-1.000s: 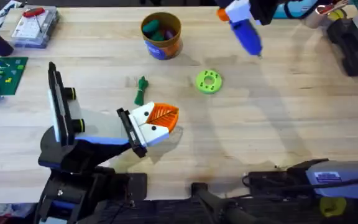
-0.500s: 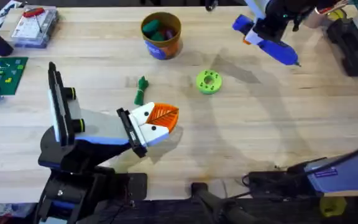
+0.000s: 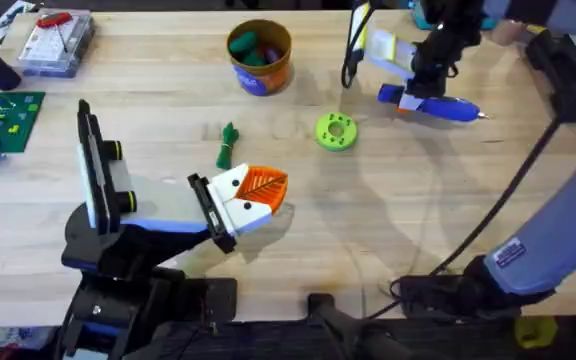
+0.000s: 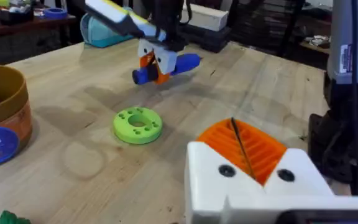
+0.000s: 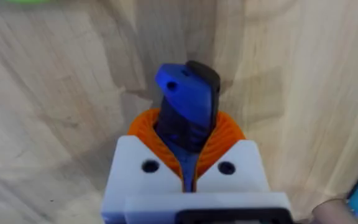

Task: Pick up the gripper from the table and insert it into the empty holder that is missing its gripper. Then pick up a screw, insert it into the mounting hole, and use the screwdriver to tighten it. Finally, clean up the table by picking up the vegetable and placing it into the bucket.

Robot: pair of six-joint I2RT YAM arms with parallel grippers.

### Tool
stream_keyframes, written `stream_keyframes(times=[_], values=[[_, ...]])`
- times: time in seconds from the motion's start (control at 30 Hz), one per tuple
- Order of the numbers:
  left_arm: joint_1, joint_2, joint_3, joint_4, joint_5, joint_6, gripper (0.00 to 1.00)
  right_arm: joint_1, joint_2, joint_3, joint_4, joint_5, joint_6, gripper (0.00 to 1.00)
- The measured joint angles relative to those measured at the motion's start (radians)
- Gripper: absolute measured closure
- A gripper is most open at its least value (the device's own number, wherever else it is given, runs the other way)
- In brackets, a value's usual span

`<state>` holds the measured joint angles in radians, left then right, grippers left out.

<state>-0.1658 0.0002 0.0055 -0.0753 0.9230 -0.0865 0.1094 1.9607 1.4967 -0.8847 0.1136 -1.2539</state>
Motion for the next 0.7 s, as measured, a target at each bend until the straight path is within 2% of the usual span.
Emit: stream_keyframes(times=[0.17,0.2,0.23,0.27,0.37,0.4,0.43,0.47,0.6,0.7], values=[[0.0,0.0,0.0,0.0,0.0,0.0,0.996,0.001,0.057,0.0,0.023,0.045,-0.07,0.95],[0.0,0.0,0.0,0.0,0.0,0.0,0.996,0.001,0.058,0.0,0.023,0.049,-0.072,0.901],[0.0,0.0,0.0,0.0,0.0,0.002,0.949,0.001,0.058,0.0,0.022,0.053,-0.076,0.777],[0.0,0.0,0.0,0.0,0.0,0.002,0.824,0.001,0.057,0.0,0.022,0.058,-0.081,0.619],[0.0,0.0,0.0,0.0,0.0,0.0,0.347,0.001,0.055,0.001,0.028,0.064,-0.073,0.162],[0.0,0.0,0.0,0.0,0.0,0.0,0.19,0.001,0.053,0.001,0.027,0.059,-0.059,0.06],[0.0,0.0,0.0,0.0,0.0,-0.002,0.078,0.001,0.05,0.001,0.025,0.049,-0.037,0.021],[0.0,0.0,0.0,0.0,0.0,-0.004,0.031,0.001,0.046,0.001,0.022,0.038,-0.006,0.01],[0.0,0.0,0.0,0.0,-0.002,-0.003,0.014,0.001,-0.001,0.0,0.02,-0.008,0.137,0.007],[0.0,0.0,0.0,0.003,-0.02,-0.004,0.014,0.001,-0.081,0.0,0.018,-0.04,0.247,0.007]])
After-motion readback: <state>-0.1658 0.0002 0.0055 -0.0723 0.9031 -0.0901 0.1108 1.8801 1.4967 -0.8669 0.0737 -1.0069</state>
